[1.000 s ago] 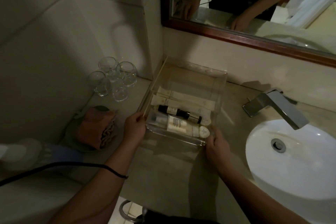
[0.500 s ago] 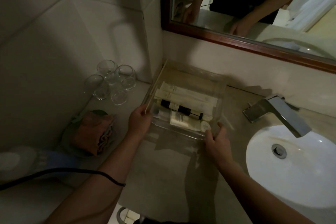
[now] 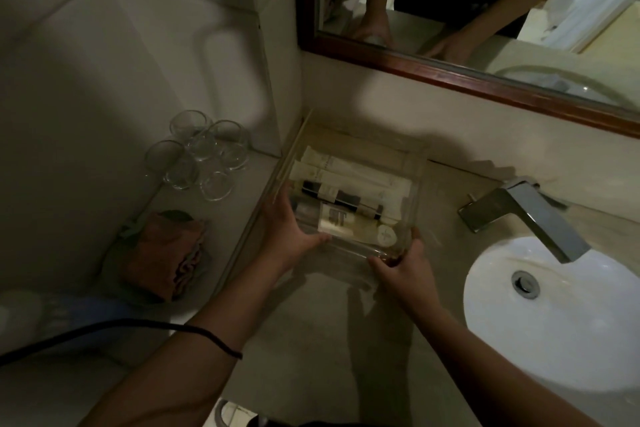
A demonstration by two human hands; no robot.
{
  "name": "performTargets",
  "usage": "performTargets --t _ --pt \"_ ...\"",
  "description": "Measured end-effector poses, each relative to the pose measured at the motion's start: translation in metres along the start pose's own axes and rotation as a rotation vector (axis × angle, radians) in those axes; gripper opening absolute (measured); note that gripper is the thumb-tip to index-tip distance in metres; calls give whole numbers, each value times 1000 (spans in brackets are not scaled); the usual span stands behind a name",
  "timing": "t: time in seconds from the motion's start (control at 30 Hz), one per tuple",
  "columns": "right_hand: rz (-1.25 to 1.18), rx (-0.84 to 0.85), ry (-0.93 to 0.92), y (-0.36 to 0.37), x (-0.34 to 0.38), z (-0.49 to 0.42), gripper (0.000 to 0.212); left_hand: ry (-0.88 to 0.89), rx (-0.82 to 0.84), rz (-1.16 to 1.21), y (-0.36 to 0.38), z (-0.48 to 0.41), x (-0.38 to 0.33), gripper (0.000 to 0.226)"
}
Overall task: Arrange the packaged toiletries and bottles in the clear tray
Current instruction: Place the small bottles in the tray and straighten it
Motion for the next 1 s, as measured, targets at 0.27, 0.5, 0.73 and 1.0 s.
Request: performTargets --t 0.27,0.5,0.73,1.0 --pt "2 -30 24 -1 6 -6 73 -2 -111 3 0 -17 -8 122" --pt "42 -55 57 1 4 -14 59 -65 -202 32 -4 -33 -18 111" --pt "102 -86 74 0 -2 -33 45 -1 -139 108 0 -38 -12 112" --pt "125 -127 100 1 -1 -34 35 -48 -109 -20 10 -38 -6 127"
Point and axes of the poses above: each hand's wrist, its own z-axis away from the middle knuckle, its own y-axis out of the palm, x = y × z, the point moved 4 cm from there along -z, towards the middle knuckle, and after that the axes turned 5 degrees about y, right-handed, at the moved point
